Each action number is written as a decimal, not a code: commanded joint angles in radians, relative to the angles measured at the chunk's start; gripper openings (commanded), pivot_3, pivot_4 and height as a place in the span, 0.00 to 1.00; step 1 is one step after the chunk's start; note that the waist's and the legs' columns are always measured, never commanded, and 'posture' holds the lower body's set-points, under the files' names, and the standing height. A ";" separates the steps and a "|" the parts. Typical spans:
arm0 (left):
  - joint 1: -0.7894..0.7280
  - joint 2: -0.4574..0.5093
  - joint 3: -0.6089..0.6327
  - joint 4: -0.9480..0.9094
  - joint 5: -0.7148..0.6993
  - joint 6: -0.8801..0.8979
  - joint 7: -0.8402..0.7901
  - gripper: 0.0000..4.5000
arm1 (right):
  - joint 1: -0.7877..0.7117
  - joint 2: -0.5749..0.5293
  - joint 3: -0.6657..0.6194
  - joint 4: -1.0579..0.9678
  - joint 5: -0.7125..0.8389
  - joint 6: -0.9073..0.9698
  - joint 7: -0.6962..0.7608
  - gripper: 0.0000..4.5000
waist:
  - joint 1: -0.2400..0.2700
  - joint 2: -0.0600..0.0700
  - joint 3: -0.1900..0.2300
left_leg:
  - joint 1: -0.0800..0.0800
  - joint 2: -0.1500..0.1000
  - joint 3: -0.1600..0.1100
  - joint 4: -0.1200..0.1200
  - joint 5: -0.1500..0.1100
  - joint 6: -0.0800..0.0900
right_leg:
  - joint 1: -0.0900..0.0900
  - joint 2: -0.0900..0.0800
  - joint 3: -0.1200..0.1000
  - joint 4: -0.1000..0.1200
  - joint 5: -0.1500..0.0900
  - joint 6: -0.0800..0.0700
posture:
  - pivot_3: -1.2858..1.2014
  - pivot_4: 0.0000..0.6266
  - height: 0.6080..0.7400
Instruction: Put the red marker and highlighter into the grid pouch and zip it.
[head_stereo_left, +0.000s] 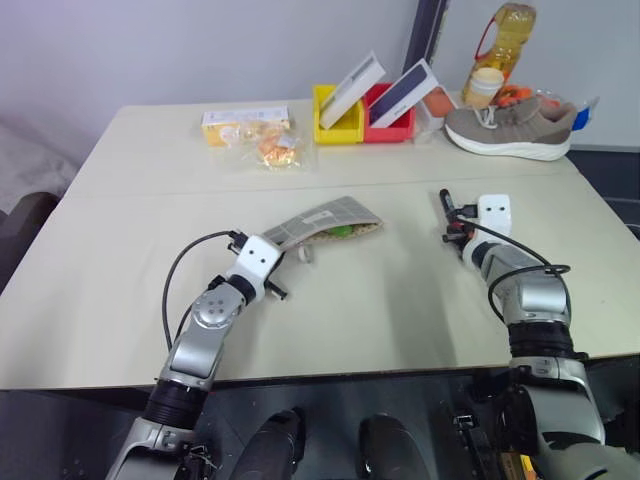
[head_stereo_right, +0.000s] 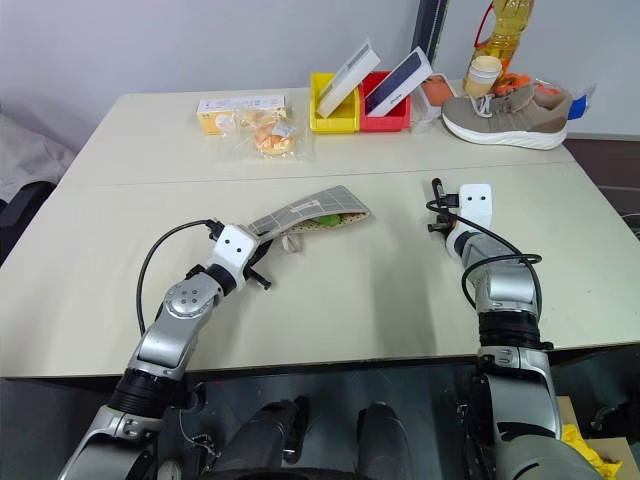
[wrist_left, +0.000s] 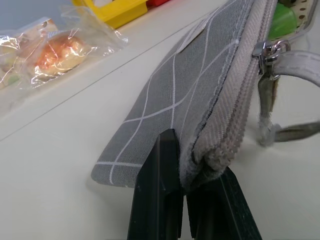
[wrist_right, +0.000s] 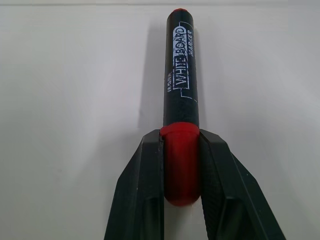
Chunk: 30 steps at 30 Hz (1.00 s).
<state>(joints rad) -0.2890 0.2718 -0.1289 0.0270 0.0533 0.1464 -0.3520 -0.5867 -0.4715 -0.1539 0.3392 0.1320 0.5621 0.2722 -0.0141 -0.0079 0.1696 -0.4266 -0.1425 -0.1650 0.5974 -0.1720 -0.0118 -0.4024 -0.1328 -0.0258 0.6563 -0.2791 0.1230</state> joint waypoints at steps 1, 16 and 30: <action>-0.007 0.002 0.034 -0.025 -0.018 0.002 0.006 0.00 | 0.016 -0.091 0.085 -0.186 -0.025 -0.081 0.156 0.08 | -0.001 0.000 0.000 | 0.000 0.000 0.000 0.000 0.000 0.000 | 0.000 0.000 0.000 0.000 0.000 0.000 | 0.52 0.24 1.00; -0.018 0.006 0.035 -0.028 -0.027 0.002 -0.015 0.00 | 0.157 -0.273 0.302 -0.653 0.073 -0.028 0.586 0.08 | 0.004 -0.001 0.000 | 0.000 0.000 0.000 0.002 0.000 0.000 | 0.001 0.000 0.000 -0.001 0.000 0.001 | 0.52 0.24 1.00; -0.004 0.008 0.030 -0.052 -0.028 0.000 -0.028 0.00 | 0.126 -0.229 0.330 -0.559 -0.005 -0.061 0.549 0.08 | 0.005 -0.001 0.000 | 0.000 0.000 0.000 0.002 0.000 0.000 | 0.001 0.000 0.000 -0.001 0.000 0.001 | 0.52 0.24 1.00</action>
<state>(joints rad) -0.2888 0.2743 -0.1042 0.0243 0.0323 0.1513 -0.3741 -0.4400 -0.7043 0.1837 -0.2085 0.1345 0.5175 0.8259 -0.0094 -0.0087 0.1698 -0.4269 -0.1423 -0.1654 0.5990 -0.1725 -0.0113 -0.4014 -0.1331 -0.0262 0.6557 -0.2793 0.1235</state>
